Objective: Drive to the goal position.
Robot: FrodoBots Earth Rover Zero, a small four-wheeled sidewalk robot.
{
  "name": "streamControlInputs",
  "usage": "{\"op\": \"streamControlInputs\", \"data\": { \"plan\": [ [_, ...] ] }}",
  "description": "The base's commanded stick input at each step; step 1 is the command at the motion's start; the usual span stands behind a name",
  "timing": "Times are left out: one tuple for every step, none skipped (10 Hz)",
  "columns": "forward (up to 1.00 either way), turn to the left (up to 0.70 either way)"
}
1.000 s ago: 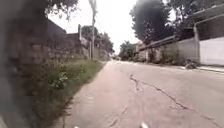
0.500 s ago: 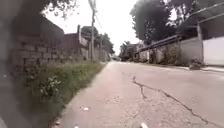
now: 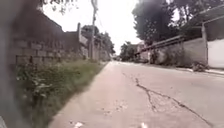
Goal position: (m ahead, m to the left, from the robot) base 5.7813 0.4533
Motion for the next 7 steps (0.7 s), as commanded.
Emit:
{"op": "streamControlInputs", "data": {
  "plan": [
    [0.7, 0.0],
    [0.7, 0.0],
    [0.7, 0.0],
    [0.7, 0.0],
    [0.7, 0.0],
    [0.7, 0.0],
    [0.7, 0.0]
  ]
}}
